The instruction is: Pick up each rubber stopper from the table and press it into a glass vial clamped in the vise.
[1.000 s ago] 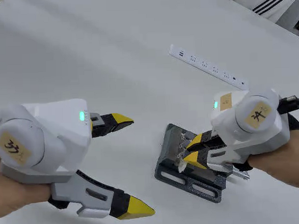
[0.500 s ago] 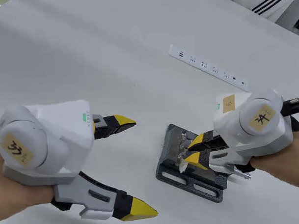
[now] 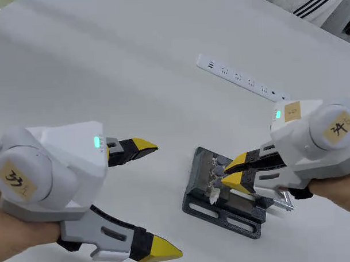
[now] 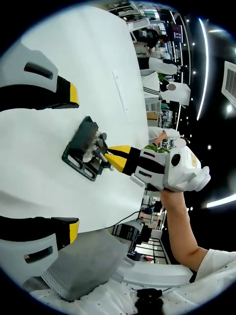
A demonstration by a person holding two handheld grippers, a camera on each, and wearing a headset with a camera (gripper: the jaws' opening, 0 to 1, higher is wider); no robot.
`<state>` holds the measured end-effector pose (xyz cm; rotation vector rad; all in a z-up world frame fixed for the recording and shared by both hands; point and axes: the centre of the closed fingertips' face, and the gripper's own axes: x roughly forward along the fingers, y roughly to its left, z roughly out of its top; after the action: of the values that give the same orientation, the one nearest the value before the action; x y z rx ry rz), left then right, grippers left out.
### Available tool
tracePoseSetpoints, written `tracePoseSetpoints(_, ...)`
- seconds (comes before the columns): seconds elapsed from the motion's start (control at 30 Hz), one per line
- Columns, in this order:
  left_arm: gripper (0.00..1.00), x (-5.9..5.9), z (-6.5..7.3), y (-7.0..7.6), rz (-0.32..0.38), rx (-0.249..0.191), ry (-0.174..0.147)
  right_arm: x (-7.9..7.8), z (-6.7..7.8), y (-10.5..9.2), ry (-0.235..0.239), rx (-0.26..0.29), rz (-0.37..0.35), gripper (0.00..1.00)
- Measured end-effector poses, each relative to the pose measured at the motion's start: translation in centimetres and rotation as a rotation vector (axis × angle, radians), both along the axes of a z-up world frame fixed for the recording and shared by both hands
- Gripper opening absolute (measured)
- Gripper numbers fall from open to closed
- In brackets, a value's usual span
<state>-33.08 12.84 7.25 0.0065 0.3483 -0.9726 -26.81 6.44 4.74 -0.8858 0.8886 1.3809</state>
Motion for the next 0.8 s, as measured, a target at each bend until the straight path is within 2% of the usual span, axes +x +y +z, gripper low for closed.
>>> tracePoseSetpoints(0.3,0.91,0.1,-0.2,-0.1,-0.011,0.005,0.004,-0.5,-0.9,0.3,0.038,-0.001,0.005,0.0)
tracePoseSetpoints(0.8,0.9,0.1,-0.6,0.0,-0.012,0.004,0.01,-0.5,-1.8,0.3,0.042,-0.017,0.01,0.0)
